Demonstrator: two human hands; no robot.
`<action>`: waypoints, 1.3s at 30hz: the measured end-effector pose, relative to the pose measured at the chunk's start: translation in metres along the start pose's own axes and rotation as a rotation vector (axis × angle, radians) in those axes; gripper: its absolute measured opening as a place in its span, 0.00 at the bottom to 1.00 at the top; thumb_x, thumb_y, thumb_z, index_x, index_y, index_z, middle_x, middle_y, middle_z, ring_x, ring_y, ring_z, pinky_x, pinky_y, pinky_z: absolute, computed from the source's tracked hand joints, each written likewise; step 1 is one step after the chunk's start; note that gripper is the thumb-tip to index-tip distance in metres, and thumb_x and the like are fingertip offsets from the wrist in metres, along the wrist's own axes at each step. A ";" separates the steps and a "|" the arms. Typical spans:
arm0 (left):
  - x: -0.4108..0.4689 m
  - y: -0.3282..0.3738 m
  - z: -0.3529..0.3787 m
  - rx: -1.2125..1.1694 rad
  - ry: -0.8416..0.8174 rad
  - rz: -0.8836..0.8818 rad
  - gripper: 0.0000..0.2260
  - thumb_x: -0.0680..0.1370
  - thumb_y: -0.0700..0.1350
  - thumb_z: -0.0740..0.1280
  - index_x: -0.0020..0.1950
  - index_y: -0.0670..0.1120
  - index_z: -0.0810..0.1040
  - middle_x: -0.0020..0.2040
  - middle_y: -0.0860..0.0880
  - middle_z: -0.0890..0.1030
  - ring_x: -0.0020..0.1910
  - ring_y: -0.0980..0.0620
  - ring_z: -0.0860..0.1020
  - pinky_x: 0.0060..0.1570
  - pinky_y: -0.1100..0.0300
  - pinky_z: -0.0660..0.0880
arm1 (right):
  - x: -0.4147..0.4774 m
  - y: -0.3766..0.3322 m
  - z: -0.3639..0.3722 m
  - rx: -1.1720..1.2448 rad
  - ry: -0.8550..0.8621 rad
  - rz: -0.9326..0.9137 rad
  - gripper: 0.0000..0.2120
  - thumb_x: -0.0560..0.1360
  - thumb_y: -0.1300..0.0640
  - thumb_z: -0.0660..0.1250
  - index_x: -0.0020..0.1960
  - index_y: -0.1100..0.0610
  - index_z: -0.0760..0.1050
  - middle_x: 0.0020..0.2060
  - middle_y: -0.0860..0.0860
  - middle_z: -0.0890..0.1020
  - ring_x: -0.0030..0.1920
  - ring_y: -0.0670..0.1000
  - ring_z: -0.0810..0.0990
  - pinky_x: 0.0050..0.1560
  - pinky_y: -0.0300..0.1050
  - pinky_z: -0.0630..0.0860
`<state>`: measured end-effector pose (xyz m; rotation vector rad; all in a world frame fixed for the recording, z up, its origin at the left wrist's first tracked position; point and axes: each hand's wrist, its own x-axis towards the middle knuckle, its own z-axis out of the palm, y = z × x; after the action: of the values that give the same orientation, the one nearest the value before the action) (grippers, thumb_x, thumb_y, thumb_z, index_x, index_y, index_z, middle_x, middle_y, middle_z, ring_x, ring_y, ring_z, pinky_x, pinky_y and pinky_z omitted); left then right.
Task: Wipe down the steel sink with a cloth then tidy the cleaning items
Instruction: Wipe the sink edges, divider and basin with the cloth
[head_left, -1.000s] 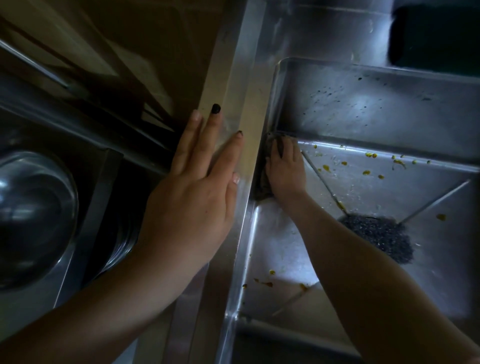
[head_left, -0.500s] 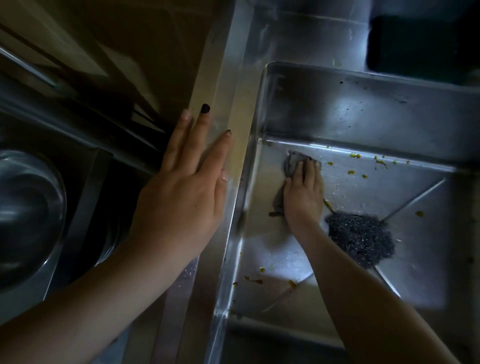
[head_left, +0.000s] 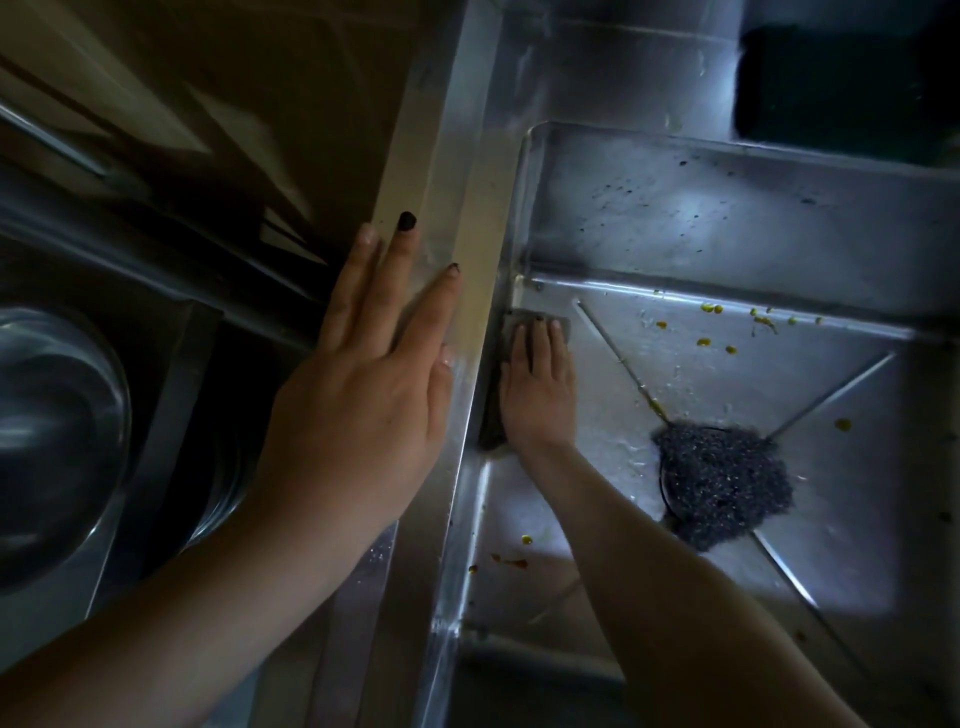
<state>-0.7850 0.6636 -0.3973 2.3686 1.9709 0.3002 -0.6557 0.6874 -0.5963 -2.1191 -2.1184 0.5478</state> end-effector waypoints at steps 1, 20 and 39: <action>0.000 0.000 0.000 -0.008 0.003 0.003 0.20 0.79 0.46 0.53 0.70 0.45 0.67 0.74 0.41 0.60 0.74 0.44 0.54 0.68 0.63 0.50 | 0.011 0.001 -0.002 0.006 -0.020 -0.010 0.23 0.74 0.54 0.53 0.60 0.67 0.76 0.59 0.64 0.77 0.63 0.64 0.74 0.61 0.59 0.72; -0.001 0.000 -0.001 -0.011 -0.023 -0.018 0.21 0.79 0.48 0.50 0.72 0.46 0.64 0.75 0.43 0.57 0.75 0.45 0.52 0.67 0.57 0.53 | -0.006 0.068 -0.012 -0.017 0.094 0.190 0.25 0.76 0.53 0.51 0.66 0.66 0.70 0.67 0.65 0.70 0.69 0.65 0.66 0.68 0.57 0.64; 0.000 0.000 0.001 -0.005 0.011 -0.004 0.21 0.79 0.46 0.51 0.71 0.45 0.67 0.75 0.42 0.59 0.74 0.45 0.54 0.69 0.62 0.50 | 0.029 0.017 -0.006 -0.049 -0.037 -0.082 0.23 0.74 0.54 0.54 0.62 0.65 0.74 0.61 0.62 0.76 0.65 0.64 0.72 0.63 0.57 0.71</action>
<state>-0.7848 0.6634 -0.3982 2.3651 1.9771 0.3175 -0.6387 0.7168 -0.6012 -2.0506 -2.2497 0.5366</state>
